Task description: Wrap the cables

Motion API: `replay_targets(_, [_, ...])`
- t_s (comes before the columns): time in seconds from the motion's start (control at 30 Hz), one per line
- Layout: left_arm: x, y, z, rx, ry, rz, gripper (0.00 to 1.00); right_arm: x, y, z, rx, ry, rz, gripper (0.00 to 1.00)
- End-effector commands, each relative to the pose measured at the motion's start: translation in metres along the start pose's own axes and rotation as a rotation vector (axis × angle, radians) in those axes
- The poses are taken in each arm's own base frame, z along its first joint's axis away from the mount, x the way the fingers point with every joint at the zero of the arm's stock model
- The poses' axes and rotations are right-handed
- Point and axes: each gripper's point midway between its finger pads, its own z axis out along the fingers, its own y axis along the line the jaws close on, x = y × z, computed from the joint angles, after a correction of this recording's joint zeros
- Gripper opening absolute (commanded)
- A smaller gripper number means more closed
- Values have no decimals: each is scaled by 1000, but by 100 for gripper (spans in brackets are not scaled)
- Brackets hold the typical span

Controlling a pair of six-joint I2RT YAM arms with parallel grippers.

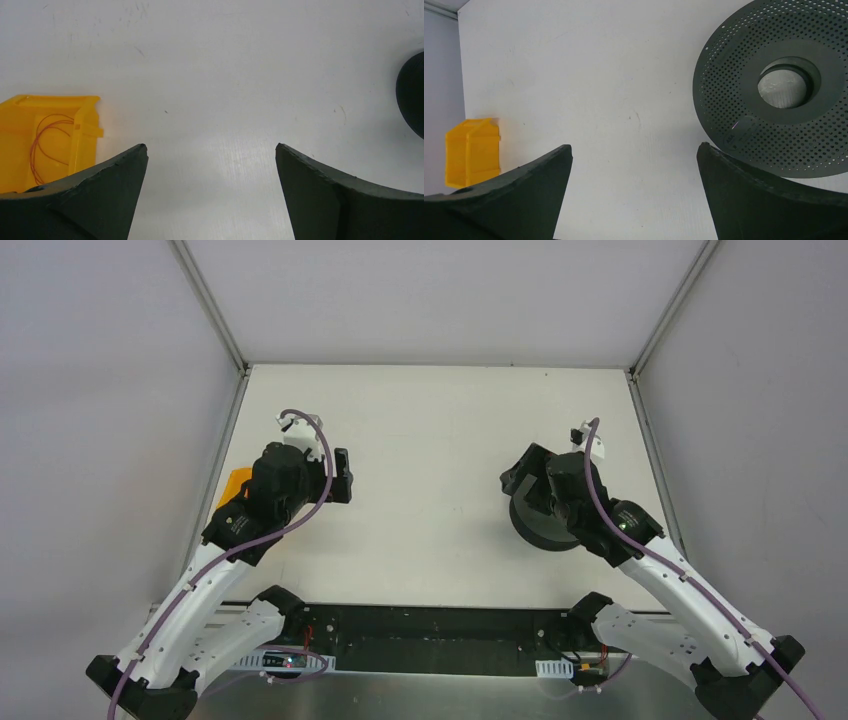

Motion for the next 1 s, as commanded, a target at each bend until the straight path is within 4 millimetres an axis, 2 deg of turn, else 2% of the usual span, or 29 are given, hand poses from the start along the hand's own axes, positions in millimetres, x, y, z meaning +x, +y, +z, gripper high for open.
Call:
replay_targets(0.0, [-10, 7, 0, -42, -28, 10, 99, -19, 7, -10, -22, -58, 41, 99])
replay_targets(0.1, [-9, 15, 1, -93, -31, -3, 99, -19, 5, -11, -25, -65, 45, 99])
replay_targets(0.27, [-8, 52, -1, -330, -61, -96, 99, -19, 2, -13, -25, -77, 50, 99])
replay_targets(0.43, [-6, 81, -11, -492, -52, -242, 98, -16, 0, -15, -45, -81, 57, 99])
replay_targets(0.53, [14, 106, -14, -574, 32, -417, 93, -13, -1, -17, -65, -75, 50, 99])
replay_targets(0.6, [34, 126, -16, -645, 94, -564, 91, -10, -4, -17, -62, -72, 40, 99])
replay_targets(0.67, [55, 140, -20, -716, 145, -691, 86, -9, -8, -18, -55, -71, 31, 99])
replay_targets(0.8, [88, 163, -30, -863, 180, -866, 82, -6, -7, -20, -74, -62, 15, 100])
replay_targets(0.97, [111, 188, -50, -1055, 154, -1009, 75, -4, -1, -25, -117, -41, 5, 99])
